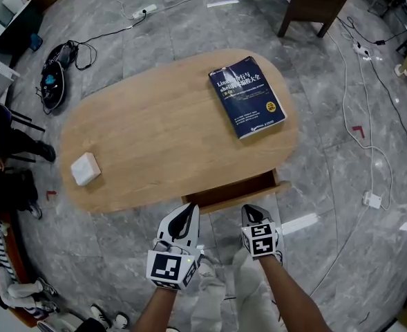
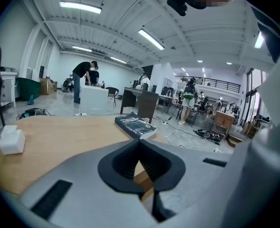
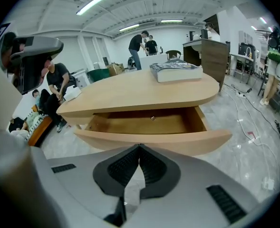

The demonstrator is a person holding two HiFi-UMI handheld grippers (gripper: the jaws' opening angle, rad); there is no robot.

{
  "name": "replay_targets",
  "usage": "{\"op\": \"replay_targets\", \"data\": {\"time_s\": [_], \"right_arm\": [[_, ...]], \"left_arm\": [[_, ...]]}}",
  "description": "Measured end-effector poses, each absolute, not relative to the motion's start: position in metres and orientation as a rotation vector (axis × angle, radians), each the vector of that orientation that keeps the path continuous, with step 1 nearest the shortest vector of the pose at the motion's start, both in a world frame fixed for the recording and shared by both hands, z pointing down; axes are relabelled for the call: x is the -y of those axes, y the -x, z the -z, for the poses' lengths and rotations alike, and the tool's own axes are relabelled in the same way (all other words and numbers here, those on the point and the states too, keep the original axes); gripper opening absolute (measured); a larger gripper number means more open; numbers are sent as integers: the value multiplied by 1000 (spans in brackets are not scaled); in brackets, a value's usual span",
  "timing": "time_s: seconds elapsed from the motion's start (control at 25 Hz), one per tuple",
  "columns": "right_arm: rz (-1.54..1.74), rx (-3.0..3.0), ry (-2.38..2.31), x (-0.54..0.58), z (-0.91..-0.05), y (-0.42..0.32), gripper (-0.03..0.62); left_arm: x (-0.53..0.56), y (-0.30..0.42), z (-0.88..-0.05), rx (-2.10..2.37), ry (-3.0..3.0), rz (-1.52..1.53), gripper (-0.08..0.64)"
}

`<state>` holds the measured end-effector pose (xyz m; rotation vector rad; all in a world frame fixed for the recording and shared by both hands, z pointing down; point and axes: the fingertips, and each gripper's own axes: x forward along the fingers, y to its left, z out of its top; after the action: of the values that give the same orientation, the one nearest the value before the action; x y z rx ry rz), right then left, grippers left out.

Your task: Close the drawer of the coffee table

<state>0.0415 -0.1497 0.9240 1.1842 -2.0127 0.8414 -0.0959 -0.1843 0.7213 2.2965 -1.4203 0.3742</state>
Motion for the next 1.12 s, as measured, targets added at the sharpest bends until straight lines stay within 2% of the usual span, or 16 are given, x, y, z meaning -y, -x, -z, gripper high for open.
{"op": "replay_targets", "data": {"time_s": [1.12], "right_arm": [[-922,1981,-1230,156,-934,-35,12]], "left_arm": [[176,97,-732,1426,-2267,-387,-2]]}}
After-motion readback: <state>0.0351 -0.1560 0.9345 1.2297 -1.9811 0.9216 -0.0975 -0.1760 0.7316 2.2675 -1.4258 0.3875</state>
